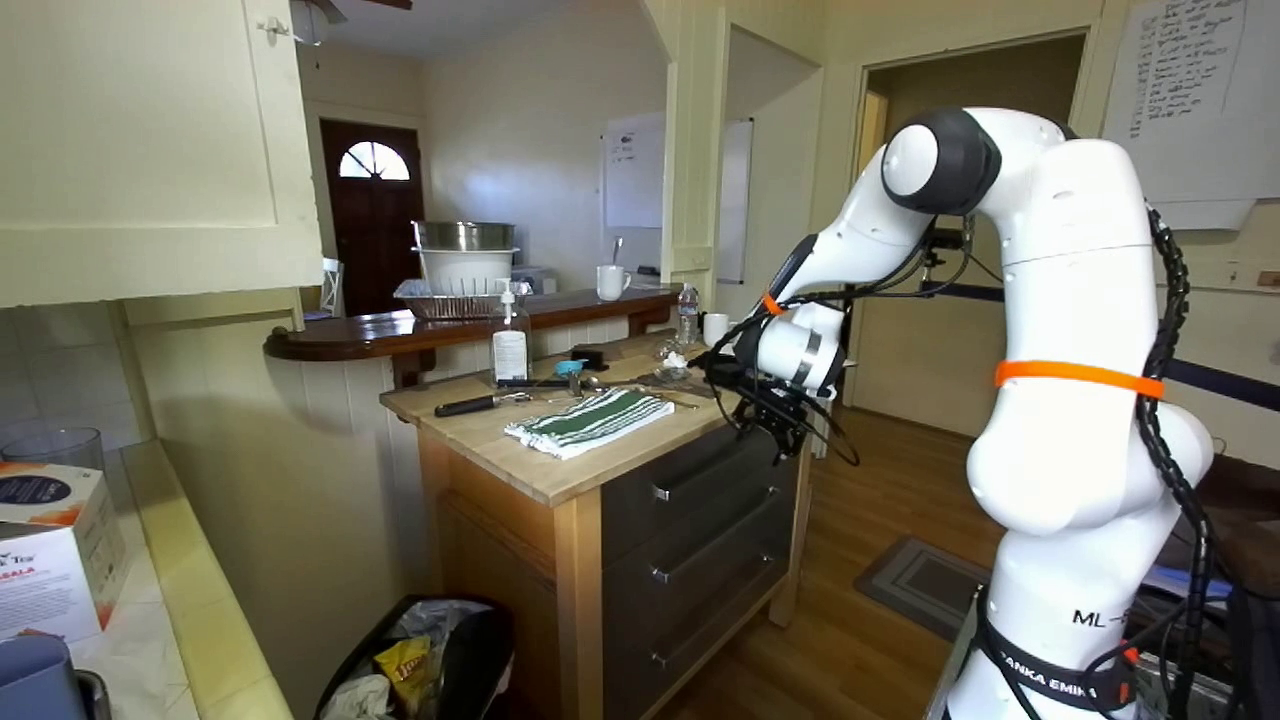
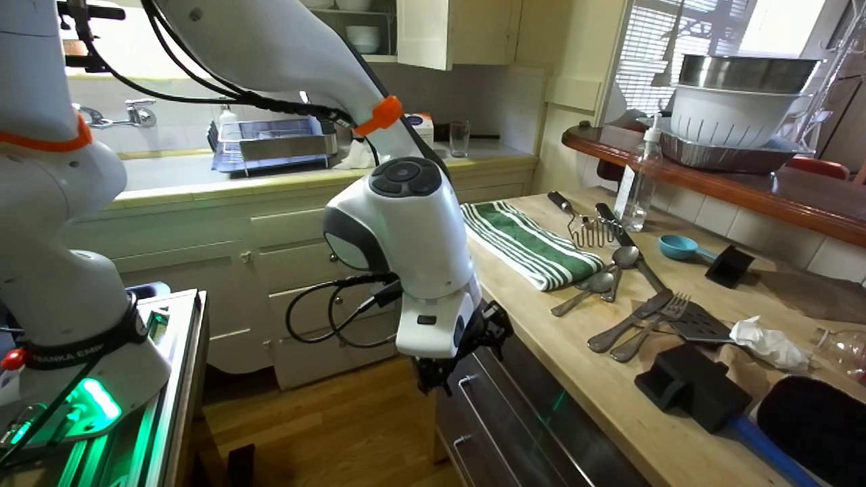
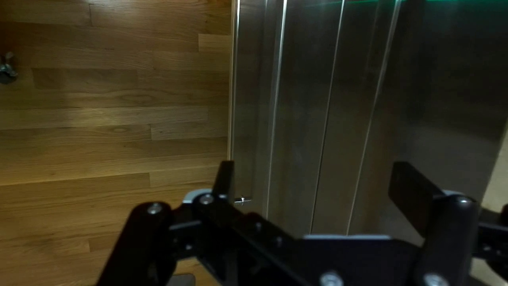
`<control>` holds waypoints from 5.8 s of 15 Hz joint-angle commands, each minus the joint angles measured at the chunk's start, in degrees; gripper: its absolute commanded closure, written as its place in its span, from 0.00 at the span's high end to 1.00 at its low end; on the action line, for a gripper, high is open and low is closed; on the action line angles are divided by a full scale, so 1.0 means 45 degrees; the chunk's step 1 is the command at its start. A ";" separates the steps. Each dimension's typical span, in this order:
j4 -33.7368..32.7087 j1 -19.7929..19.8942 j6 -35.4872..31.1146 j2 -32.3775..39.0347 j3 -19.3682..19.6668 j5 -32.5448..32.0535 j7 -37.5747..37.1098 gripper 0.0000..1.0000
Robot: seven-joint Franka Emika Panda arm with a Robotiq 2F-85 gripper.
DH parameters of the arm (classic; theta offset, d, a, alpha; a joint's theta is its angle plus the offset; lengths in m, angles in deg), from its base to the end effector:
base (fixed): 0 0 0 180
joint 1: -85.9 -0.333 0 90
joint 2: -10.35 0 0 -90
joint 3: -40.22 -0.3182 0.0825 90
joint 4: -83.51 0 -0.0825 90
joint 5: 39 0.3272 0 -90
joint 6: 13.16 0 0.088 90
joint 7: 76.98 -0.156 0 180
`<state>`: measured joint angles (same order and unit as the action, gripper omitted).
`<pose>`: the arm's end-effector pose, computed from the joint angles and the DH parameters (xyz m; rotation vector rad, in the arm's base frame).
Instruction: Open the topmost drawer completely
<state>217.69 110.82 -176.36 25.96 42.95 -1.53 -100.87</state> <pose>0.4458 -0.2607 0.2411 -2.1074 1.9689 -0.3405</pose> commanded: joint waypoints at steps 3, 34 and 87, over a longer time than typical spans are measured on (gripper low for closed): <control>-0.0805 0.1003 -0.1064 0.1221 -0.1113 0.1902 0.2194 1.00; -0.2749 0.3678 -0.2461 0.4152 -0.4398 0.3696 0.5517 0.49; 0.2036 -0.0524 0.3337 -0.2922 0.2999 -0.9242 -0.3660 0.00</control>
<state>229.35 110.26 -166.85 11.10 53.76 -38.35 -112.49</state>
